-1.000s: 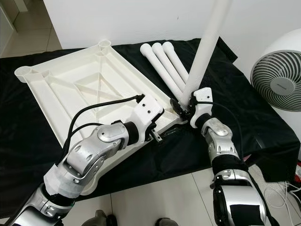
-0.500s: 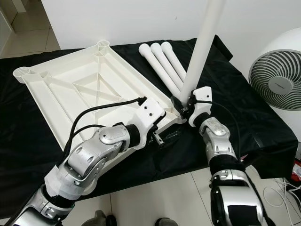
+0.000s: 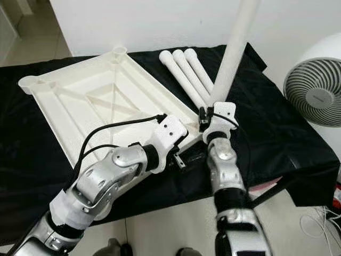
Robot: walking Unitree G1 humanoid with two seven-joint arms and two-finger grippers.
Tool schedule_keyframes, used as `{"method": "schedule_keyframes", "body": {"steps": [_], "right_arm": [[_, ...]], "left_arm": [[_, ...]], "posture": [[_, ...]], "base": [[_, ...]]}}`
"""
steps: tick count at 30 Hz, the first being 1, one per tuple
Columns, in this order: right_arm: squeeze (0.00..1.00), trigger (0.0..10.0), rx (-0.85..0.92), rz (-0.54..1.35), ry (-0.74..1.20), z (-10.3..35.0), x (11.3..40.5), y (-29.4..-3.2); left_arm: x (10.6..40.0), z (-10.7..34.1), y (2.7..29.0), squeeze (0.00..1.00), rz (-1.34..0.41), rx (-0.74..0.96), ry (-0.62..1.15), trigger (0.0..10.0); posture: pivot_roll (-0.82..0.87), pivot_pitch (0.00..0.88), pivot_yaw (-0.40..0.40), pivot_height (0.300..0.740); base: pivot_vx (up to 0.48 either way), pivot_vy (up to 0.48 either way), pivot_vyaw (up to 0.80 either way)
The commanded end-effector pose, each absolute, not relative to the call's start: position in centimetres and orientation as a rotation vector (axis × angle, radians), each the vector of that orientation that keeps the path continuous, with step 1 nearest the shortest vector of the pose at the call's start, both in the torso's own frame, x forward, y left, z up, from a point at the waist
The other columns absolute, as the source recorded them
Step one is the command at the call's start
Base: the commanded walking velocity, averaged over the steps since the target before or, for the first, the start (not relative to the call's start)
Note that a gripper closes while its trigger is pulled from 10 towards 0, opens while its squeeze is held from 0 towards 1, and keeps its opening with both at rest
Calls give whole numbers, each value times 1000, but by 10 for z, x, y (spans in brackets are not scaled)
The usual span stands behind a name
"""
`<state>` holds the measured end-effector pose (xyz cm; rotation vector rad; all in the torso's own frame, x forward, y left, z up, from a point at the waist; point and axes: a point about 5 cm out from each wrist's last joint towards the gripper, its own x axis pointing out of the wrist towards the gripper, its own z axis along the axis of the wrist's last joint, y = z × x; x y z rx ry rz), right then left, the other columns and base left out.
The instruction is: Building children table
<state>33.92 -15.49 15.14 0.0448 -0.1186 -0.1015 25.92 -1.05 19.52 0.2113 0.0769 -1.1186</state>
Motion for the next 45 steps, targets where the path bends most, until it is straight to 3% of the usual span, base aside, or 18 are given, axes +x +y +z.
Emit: {"method": "schedule_keyframes", "body": {"steps": [1, 7, 8, 12, 13, 20, 21, 22, 23, 43, 44, 45], "right_arm": [[0, 10000, 68, -75, 43, 118, 326, -137], [0, 10000, 71, -51, 27, 125, 322, -129], [961, 10000, 72, -49, 26, 126, 322, -130], [961, 10000, 79, -57, 22, 128, 322, -132], [1000, 10000, 90, -43, 20, 129, 322, -132], [1000, 10000, 66, 144, -85, 149, 326, -145], [686, 10000, 45, 169, -83, 151, 328, -150], [686, 10000, 31, 181, -81, 152, 329, -152], [0, 10000, 27, 200, -82, 154, 330, -156], [0, 10000, -144, 468, -75, 164, 348, -182], [0, 7529, -162, 476, -68, 164, 351, -186], [0, 7529, -162, 476, -68, 164, 351, -186]], "left_arm": [[256, 195, -12, 0, -1180, 221, 74, 10000], [267, 197, -6, 0, -1122, 226, 58, 10000], [269, 198, -4, 0, -1110, 229, 55, 10000], [270, 198, -3, 0, -1103, 231, 53, 10000], [271, 198, -2, 0, -1100, 233, 52, 10000], [272, 198, 0, 0, -1099, 241, 49, 10000], [272, 198, 0, 0, -1100, 242, 49, 10000], [272, 198, 0, 0, -1100, 242, 49, 10000], [271, 198, 0, 0, -1102, 243, 49, 10000], [265, 196, -5, 0, -1131, 241, 51, 10000], [265, 197, -5, 0, -1133, 242, 51, 10000], [265, 197, -5, 0, -1133, 242, 51, 10000]], "posture": [[-126, 100, 32, 740], [-125, 98, 30, 740], [-126, 94, 31, 740], [-126, 94, 31, 740], [-125, 92, 31, 740], [-122, 85, 31, 740], [-122, 85, 31, 740], [-122, 85, 31, 740], [-121, 83, 28, 740], [-108, 98, 33, 740], [-108, 98, 33, 740], [-108, 98, 33, 740]], "base": [[0, 0, 0], [0, 0, 0], [0, 0, 0], [0, 0, 0], [0, 0, 0], [0, 0, 0], [0, 0, 0], [0, 0, 0], [0, 0, 0], [0, 0, 0], [0, 0, 0], [0, 0, 0]]}}
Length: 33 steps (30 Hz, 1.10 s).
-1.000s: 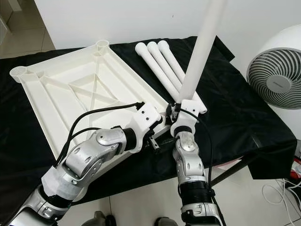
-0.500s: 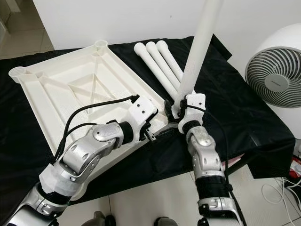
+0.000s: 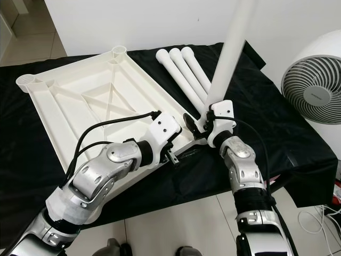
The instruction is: Building children table
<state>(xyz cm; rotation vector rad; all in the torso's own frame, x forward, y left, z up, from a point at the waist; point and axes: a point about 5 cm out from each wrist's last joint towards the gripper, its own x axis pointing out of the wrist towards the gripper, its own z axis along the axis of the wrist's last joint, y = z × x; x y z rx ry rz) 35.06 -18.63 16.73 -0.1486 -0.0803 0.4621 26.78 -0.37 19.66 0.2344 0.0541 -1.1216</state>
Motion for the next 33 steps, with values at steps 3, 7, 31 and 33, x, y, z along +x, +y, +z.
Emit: {"method": "schedule_keyframes", "body": {"steps": [3, 7, 31, 33], "right_arm": [[0, 549, -188, 486, -55, 163, 353, -190], [0, 0, -187, 507, -42, 162, 353, -194], [0, 10000, 10, 149, -82, 156, 338, -174], [0, 10000, 29, 91, -88, 156, 335, -169]], "left_arm": [[265, 197, -5, 0, -1134, 242, 49, 10000], [265, 197, -5, 0, -1135, 241, 49, 10000], [270, 198, 0, 0, -1090, 223, 32, 10000], [274, 200, 1, 0, -1068, 216, 16, 10000]], "posture": [[-108, 98, 33, 740], [-104, 99, 33, 740], [-109, 113, 36, 740], [-109, 113, 36, 740]], "base": [[0, 0, 0], [0, 0, 0], [0, 0, 0], [0, 0, 0]]}}
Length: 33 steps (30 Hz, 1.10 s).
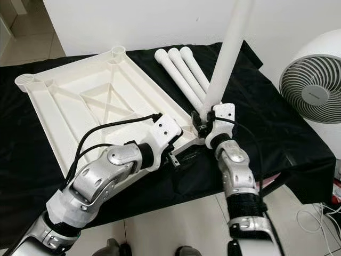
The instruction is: Building children table
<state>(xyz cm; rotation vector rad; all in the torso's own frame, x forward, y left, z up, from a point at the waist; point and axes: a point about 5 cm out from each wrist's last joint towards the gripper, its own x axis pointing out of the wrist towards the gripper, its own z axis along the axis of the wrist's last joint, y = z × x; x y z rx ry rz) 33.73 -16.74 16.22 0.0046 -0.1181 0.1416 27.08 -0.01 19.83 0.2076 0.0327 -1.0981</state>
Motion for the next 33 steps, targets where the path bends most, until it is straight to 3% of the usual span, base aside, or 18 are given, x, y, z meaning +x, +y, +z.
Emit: {"method": "schedule_keyframes", "body": {"steps": [1, 5, 9, 11, 16, 22, 23, 32, 33], "right_arm": [[0, 10000, 34, 60, -99, 157, 333, -167], [0, 10000, 47, 7, -92, 154, 330, -159], [0, 10000, 55, -171, -69, 149, 322, -150], [0, 10000, 64, -155, -45, 147, 322, -143], [0, 10000, 35, -226, -22, 144, 321, -154], [0, 10000, 56, -174, -34, 148, 323, -147], [1000, 10000, 78, -135, -49, 151, 323, -143], [1000, 10000, 115, 15, -124, 168, 326, -138], [0, 10000, 103, 95, -149, 175, 327, -139]], "left_arm": [[277, 201, 2, 0, -1051, 206, 3, 10000], [283, 201, 5, 0, -1012, 175, -11, 10000], [290, 199, 10, 0, -920, 115, -56, 10000], [290, 200, 11, 0, -898, 74, -78, 10000], [288, 199, 13, 0, -883, 59, -124, 10000], [278, 194, 11, 0, -958, 56, -137, 10000], [273, 194, 11, 0, -992, 49, -154, 10000], [264, 185, 11, 0, -1054, 107, -151, 10000], [263, 183, 10, 0, -1055, 115, -153, 10000]], "posture": [[-109, 113, 36, 740], [-106, 107, 35, 740], [-103, 106, 36, 740], [-105, 107, 36, 740], [-109, 110, 37, 740], [-106, 109, 29, 740], [-106, 109, 29, 740], [-100, 106, 22, 740], [-102, 104, 22, 740]], "base": [[0, 0, 0], [0, 0, 0], [0, 0, 0], [0, 0, 0], [0, 0, 0], [0, 0, 0], [0, 0, 0], [0, 0, 0], [0, 0, 0]]}}
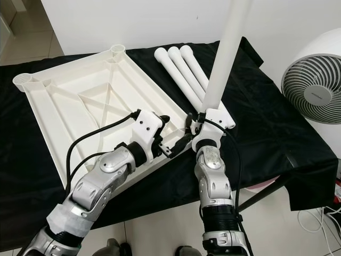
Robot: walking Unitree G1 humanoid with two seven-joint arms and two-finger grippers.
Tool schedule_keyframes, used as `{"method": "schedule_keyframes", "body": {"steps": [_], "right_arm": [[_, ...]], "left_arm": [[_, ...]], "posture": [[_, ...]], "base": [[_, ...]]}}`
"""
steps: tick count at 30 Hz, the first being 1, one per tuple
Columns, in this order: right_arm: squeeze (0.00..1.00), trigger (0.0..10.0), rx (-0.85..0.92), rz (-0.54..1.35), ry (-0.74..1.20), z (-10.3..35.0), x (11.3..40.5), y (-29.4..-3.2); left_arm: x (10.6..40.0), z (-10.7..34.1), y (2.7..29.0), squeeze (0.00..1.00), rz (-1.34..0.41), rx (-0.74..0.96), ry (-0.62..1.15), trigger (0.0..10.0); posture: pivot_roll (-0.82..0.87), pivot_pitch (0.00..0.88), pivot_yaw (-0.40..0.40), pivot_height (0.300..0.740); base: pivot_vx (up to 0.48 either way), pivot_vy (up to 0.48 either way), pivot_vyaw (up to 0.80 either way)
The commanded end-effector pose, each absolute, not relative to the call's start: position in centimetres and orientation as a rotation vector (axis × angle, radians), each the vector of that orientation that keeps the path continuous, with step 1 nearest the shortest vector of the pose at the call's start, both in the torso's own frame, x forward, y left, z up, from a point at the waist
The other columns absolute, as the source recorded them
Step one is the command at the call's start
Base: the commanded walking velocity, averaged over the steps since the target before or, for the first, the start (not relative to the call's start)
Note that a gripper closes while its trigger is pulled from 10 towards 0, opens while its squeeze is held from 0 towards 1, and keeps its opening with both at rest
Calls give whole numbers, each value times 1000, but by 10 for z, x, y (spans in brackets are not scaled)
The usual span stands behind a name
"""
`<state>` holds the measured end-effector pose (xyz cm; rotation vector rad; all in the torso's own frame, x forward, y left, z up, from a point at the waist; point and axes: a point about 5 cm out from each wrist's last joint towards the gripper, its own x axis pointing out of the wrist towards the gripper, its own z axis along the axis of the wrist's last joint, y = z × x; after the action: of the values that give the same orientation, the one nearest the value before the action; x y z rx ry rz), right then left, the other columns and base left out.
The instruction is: Building children table
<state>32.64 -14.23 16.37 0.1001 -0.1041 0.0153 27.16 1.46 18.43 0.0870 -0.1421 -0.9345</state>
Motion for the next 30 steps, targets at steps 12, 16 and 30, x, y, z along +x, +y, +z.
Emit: {"method": "schedule_keyframes", "body": {"steps": [12, 16, 30], "right_arm": [[0, 10000, -11, 377, -169, 189, 331, -155], [0, 10000, -169, 518, -90, 171, 332, -165], [0, 0, -189, 555, -16, 149, 336, -180]], "left_arm": [[261, 177, 11, 0, -1066, 182, -134, 10000], [262, 179, 11, 0, -1062, 184, -138, 10000], [263, 180, 7, 0, -1067, 185, -141, 10000]], "posture": [[-101, 89, 30, 740], [-102, 86, 37, 740], [-103, 86, 42, 740]], "base": [[0, 0, 0], [0, 0, 0], [0, 0, 0]]}}
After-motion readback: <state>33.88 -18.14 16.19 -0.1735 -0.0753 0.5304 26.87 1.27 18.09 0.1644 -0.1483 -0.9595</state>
